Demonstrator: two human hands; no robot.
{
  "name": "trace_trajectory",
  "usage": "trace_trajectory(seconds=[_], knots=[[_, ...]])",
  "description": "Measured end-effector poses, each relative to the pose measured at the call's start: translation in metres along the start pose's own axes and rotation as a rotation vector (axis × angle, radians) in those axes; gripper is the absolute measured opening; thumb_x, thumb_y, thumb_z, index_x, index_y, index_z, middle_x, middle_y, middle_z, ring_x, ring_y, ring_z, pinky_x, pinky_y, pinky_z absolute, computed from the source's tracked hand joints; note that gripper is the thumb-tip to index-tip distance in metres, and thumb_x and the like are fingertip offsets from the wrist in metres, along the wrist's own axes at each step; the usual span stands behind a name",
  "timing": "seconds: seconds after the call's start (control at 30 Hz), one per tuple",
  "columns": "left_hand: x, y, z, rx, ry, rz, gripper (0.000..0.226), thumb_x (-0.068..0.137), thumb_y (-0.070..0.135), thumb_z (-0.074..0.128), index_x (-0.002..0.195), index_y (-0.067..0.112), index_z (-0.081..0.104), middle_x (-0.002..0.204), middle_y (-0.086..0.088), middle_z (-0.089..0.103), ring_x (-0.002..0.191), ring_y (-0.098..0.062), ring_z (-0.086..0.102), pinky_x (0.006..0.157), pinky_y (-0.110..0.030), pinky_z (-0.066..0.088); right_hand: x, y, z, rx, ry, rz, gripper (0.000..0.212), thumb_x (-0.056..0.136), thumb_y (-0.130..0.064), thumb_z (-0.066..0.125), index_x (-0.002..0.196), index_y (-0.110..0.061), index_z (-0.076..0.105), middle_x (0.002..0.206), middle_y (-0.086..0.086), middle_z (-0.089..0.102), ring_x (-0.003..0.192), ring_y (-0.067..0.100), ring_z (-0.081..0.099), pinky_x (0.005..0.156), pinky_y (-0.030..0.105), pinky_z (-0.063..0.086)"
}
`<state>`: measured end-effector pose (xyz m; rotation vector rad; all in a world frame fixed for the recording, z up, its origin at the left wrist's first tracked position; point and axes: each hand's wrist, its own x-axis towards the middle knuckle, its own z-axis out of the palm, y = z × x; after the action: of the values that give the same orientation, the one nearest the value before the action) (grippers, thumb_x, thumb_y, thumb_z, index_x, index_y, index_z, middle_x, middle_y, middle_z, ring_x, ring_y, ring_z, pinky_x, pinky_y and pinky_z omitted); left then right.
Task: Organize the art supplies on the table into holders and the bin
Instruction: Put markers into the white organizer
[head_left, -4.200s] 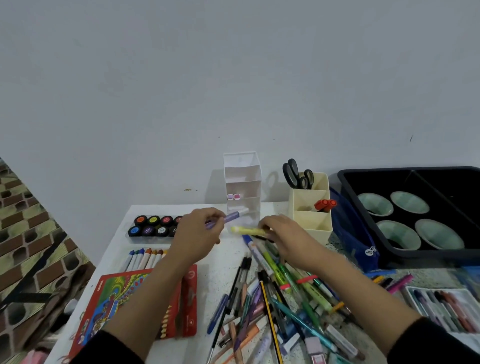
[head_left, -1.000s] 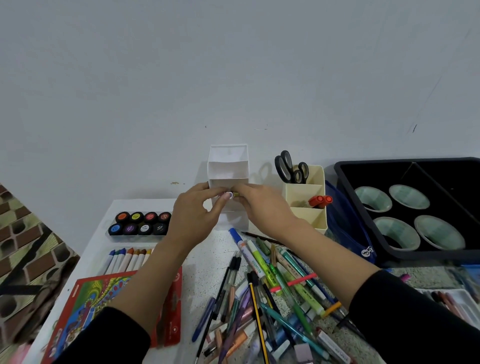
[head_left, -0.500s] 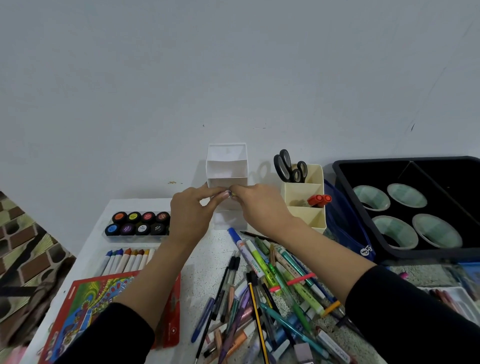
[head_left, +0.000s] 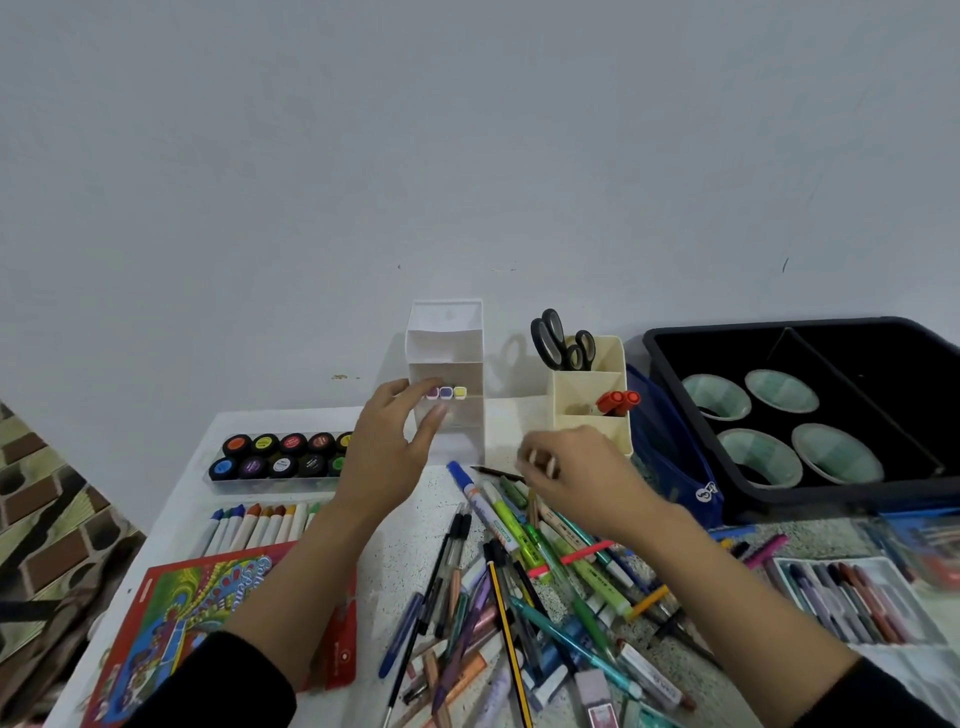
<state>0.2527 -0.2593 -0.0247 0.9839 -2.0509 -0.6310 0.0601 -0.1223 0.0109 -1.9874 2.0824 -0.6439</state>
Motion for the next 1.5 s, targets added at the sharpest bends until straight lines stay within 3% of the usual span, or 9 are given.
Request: trace_trajectory(seconds=[0.13, 0.43, 0.57, 0.7, 0.8, 0.97, 1.23, 1.33, 1.5], knots=[[0.003, 0.005, -0.002, 0.021, 0.049, 0.026, 0.022, 0.101, 0.034, 0.054, 0.121, 0.03, 0.063, 0.107, 0.003, 0.059, 0.097, -0.011, 0.058, 0.077, -0.031, 0.049, -0.028, 0.018, -0.006, -0.275, -0.391, 0.106, 0.007, 0.092, -0.028, 0.057, 0.089, -0.027, 0.063, 0.094, 0.0, 0.063, 0.085, 0.023, 0.062, 0.069, 0.032, 0.05], [0.008, 0.002, -0.004, 0.061, 0.046, 0.031, 0.014, 0.1, 0.03, 0.057, 0.107, 0.03, 0.068, 0.098, 0.006, 0.065, 0.088, -0.012, 0.062, 0.069, -0.027, 0.044, -0.064, 0.022, -0.003, -0.358, -0.498, 0.195, 0.031, 0.077, -0.034, 0.081, 0.087, -0.023, 0.054, 0.089, -0.003, 0.058, 0.085, 0.02, 0.055, 0.057, 0.03, 0.036], [0.007, 0.0, -0.005, 0.062, 0.031, 0.019, 0.016, 0.101, 0.032, 0.055, 0.11, 0.032, 0.068, 0.101, 0.007, 0.068, 0.09, -0.012, 0.062, 0.07, -0.028, 0.047, -0.065, 0.021, 0.001, -0.291, -0.453, 0.214, 0.021, 0.078, -0.005, 0.067, 0.085, -0.02, 0.054, 0.09, 0.0, 0.057, 0.082, 0.02, 0.055, 0.056, 0.027, 0.039], [0.005, -0.001, -0.007, 0.044, 0.014, 0.016, 0.018, 0.102, 0.032, 0.053, 0.111, 0.036, 0.068, 0.1, 0.01, 0.068, 0.092, -0.008, 0.061, 0.07, -0.023, 0.044, -0.057, 0.017, -0.016, -0.244, -0.345, 0.179, 0.013, 0.078, -0.016, 0.066, 0.088, -0.019, 0.06, 0.089, -0.001, 0.06, 0.084, 0.021, 0.059, 0.066, 0.034, 0.052], [0.005, -0.001, -0.007, 0.046, 0.02, 0.025, 0.018, 0.102, 0.032, 0.054, 0.112, 0.037, 0.068, 0.101, 0.006, 0.066, 0.093, -0.011, 0.062, 0.072, -0.029, 0.048, -0.047, 0.008, -0.031, -0.127, -0.175, 0.166, 0.003, 0.082, -0.017, 0.065, 0.083, -0.019, 0.067, 0.084, -0.003, 0.065, 0.078, 0.017, 0.063, 0.067, 0.035, 0.058], [0.007, 0.002, -0.009, 0.038, -0.006, 0.013, 0.022, 0.101, 0.034, 0.055, 0.118, 0.036, 0.068, 0.111, 0.005, 0.063, 0.098, -0.011, 0.059, 0.077, -0.03, 0.048, -0.028, -0.01, -0.043, 0.127, 0.127, 0.08, 0.008, 0.088, -0.013, 0.063, 0.084, -0.015, 0.069, 0.078, -0.004, 0.065, 0.066, 0.011, 0.06, 0.055, 0.022, 0.045], [0.013, 0.005, -0.012, 0.052, -0.049, 0.001, 0.019, 0.099, 0.037, 0.057, 0.111, 0.034, 0.072, 0.108, 0.006, 0.066, 0.096, -0.013, 0.06, 0.08, -0.031, 0.049, 0.006, -0.023, -0.032, 0.255, 0.627, -0.184, 0.009, 0.089, -0.006, 0.072, 0.098, -0.007, 0.071, 0.089, -0.002, 0.067, 0.073, 0.009, 0.058, 0.07, 0.014, 0.048], [0.014, 0.002, -0.013, 0.029, -0.048, -0.02, 0.018, 0.098, 0.038, 0.058, 0.109, 0.035, 0.072, 0.107, 0.01, 0.066, 0.095, -0.012, 0.063, 0.08, -0.031, 0.052, 0.021, -0.019, -0.023, 0.153, 0.606, -0.302, 0.011, 0.089, -0.005, 0.072, 0.101, -0.004, 0.071, 0.091, 0.001, 0.066, 0.076, 0.004, 0.054, 0.074, 0.017, 0.049], [0.014, 0.001, -0.011, 0.031, -0.019, -0.02, 0.016, 0.098, 0.037, 0.06, 0.107, 0.036, 0.073, 0.103, 0.011, 0.067, 0.09, -0.009, 0.063, 0.079, -0.033, 0.053, 0.043, -0.012, -0.004, 0.021, 0.432, -0.374, 0.014, 0.09, -0.005, 0.069, 0.105, -0.006, 0.071, 0.09, 0.005, 0.065, 0.079, 0.019, 0.06, 0.07, 0.034, 0.053]])
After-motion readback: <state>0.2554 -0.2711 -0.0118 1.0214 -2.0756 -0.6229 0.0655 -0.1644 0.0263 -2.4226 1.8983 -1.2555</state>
